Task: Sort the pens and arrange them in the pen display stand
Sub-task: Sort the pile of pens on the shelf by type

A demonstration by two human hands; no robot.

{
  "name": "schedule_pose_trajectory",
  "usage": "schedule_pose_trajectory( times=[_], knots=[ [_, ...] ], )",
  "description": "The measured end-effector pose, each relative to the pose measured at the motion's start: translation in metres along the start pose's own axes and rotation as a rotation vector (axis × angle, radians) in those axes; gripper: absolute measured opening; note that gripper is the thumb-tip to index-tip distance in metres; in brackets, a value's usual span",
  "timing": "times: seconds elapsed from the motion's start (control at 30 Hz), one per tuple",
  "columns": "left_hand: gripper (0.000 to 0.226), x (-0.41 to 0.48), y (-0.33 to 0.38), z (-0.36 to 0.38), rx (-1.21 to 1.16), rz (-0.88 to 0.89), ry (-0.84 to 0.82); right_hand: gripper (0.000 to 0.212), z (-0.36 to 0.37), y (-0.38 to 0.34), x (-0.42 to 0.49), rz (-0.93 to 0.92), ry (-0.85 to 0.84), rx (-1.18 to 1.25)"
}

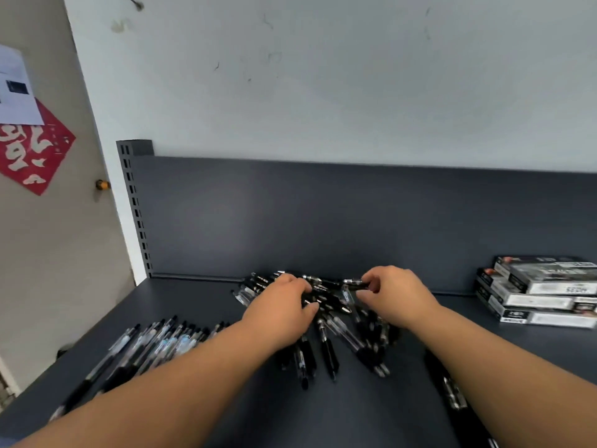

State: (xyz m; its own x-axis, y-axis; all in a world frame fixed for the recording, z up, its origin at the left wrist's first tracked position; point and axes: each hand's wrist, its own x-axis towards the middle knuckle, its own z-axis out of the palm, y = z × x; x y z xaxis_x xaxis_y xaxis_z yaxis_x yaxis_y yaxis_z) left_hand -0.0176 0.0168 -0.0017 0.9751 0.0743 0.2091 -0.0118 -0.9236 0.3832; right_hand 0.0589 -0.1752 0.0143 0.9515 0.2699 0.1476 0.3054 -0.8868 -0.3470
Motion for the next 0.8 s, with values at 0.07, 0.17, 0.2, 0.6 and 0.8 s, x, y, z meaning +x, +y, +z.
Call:
schedule_pose_trajectory(
  times=[0.07, 0.17, 0.2, 0.6, 0.8],
  knots=[
    [0.038, 0.012, 0.013, 0.009, 0.000, 0.004, -0.032, 0.029, -0.004, 0.020, 0.008, 0.049, -0.003, -0.009],
    [0.031, 0.028, 0.033, 0.023, -0.018, 0.042, -0.073, 0.027, -0.004, 0.038, 0.016, 0.052, -0.014, -0.015],
    [0.031, 0.032, 0.040, 0.028, -0.014, 0.064, -0.105, 0.028, -0.003, 0.042, 0.017, 0.036, -0.042, -0.023],
    [0.019, 0.045, 0.063, 0.050, 0.026, 0.025, -0.177, 0.021, 0.004, 0.055, 0.022, -0.045, -0.186, -0.054],
    [0.009, 0.045, 0.057, 0.038, -0.199, -0.055, 0.011, 0.043, 0.016, 0.035, 0.031, 0.073, -0.210, -0.117]
  ],
)
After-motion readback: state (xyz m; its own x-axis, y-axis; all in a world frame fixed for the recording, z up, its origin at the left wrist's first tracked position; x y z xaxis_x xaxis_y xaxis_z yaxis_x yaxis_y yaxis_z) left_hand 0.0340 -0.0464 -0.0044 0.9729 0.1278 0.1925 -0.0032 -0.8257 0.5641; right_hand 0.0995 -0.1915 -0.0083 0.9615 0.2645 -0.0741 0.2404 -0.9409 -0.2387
